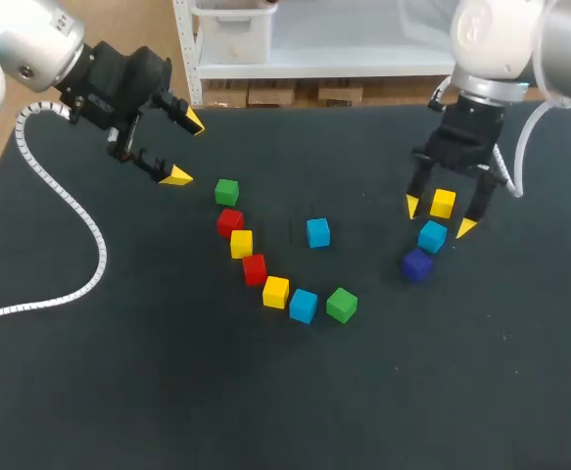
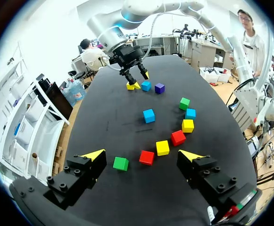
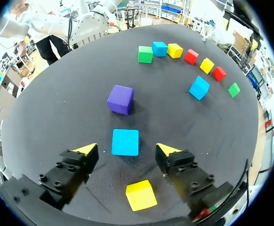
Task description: Place the blue cubes, place green cubes on the blue cubes, place the yellow cubes on the green cubes, then place the red cubes on the yellow cubes, and place purple cube on the red cubes.
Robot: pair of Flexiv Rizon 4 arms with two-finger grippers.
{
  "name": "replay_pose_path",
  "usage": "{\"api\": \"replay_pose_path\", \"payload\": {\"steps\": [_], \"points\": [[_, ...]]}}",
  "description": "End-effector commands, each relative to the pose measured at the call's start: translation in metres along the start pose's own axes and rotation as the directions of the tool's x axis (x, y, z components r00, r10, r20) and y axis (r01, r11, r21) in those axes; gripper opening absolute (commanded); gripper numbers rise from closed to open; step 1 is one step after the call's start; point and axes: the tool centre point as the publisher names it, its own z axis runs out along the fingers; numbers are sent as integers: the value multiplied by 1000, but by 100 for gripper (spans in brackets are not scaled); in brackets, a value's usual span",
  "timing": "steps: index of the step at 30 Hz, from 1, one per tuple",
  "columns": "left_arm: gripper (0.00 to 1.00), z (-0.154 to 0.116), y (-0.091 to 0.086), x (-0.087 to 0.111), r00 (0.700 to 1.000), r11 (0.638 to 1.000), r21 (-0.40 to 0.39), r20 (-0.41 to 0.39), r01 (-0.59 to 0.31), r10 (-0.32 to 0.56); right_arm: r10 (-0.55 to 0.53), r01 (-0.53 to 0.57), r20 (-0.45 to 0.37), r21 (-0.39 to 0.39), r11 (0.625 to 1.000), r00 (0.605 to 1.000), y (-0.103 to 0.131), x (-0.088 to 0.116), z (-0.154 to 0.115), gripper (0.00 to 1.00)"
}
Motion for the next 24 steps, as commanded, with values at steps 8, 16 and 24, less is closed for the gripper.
{"api": "replay_pose_path", "payload": {"steps": [8, 16, 24], "points": [[100, 0, 2, 0, 1000, 1000, 4, -1, -1, 1, -1, 1, 0, -4, 1000, 1000, 0, -3, 7, 27], [100, 0, 2, 0, 1000, 1000, 4, -1, -1, 1, 66, -67, 25, 49, 997, 998, 2, -9, 0, 0], [100, 0, 2, 0, 1000, 1000, 4, -1, -1, 1, 386, -397, 96, 196, 897, 918, -2, -25, -20, 0]]}}
